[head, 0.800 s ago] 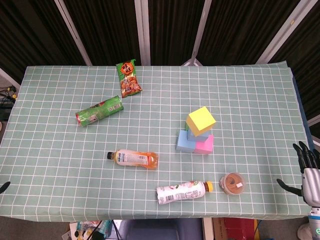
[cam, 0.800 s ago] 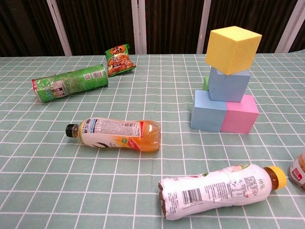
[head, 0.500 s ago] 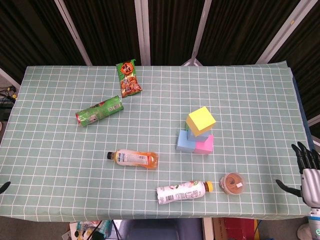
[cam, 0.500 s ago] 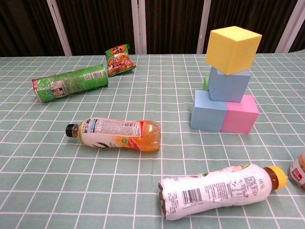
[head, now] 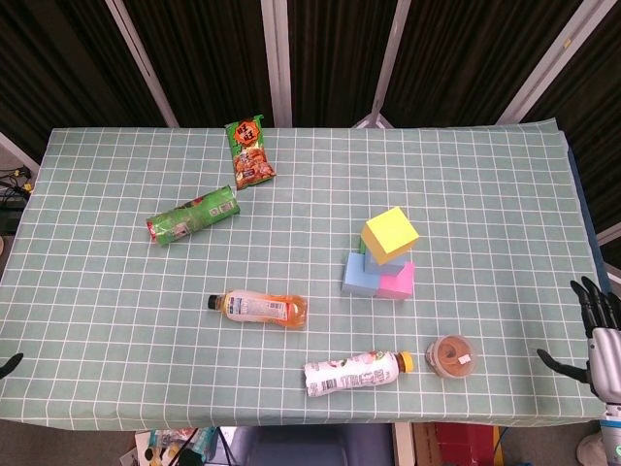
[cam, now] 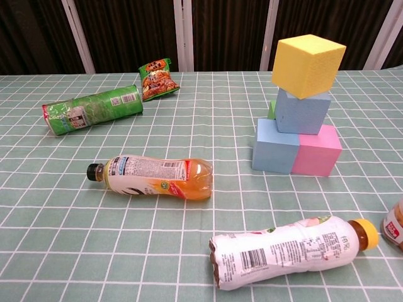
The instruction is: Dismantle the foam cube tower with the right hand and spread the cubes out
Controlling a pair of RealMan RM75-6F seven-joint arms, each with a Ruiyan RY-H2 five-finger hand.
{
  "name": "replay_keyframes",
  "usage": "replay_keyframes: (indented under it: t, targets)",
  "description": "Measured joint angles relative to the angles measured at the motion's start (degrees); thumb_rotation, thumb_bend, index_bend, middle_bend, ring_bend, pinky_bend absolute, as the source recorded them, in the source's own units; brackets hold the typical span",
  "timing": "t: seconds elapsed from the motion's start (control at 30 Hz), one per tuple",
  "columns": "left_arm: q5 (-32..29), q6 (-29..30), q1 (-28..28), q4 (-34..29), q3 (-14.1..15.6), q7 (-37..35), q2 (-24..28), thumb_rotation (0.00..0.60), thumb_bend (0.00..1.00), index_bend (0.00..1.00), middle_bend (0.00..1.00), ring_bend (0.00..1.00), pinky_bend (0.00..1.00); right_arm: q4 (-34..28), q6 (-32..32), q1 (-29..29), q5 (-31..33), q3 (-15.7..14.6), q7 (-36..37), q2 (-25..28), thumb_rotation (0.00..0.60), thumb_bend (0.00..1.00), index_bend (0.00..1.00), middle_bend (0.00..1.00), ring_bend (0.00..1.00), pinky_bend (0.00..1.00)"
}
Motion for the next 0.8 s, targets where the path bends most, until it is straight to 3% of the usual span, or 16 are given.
replay_keyframes:
  t: [0.13,0.33,0.57,0.8]
  targets:
    - [-0.6,-0.2,-0.1,-0.1,-0.1,0.3,0.0,0.600,0.15,0.19,0.00,0.00,0.00,-0.2,-1.3,0.8,-0.3,0.0,1.3,-0.3,0.600,0.13,0.00,0.00,0.09,0.00]
    - [-0.7,-0.1,0.0,-0.3,-0.2,0.4,0.0,0.600,0.15,0.19,0.00,0.00,0.00,-1.6,-8.1,5.1,0.5,1.3,6.5,-0.3,0.600,0.13,0.00,0.00,0.09,0.00]
    - [-0.9,-0.6,-0.3,-0.4,-0.2,1.3,-0.2,0.600,0.15,0.19,0.00,0.00,0.00,-5.7,-16.5,11.6,11.6,6.5,1.4,-1.5,0.600,0.13,0.00,0.00,0.09,0.00]
    - [-1.5,-0.5,-0.2,-0.4,-0.5,0.7,-0.1,0.600,0.15,0.19,0.00,0.00,0.00,-8.6,-23.6,16.9,20.6,9.0,-4.0,-2.9,0.600,0.13,0.00,0.00,0.09,0.00]
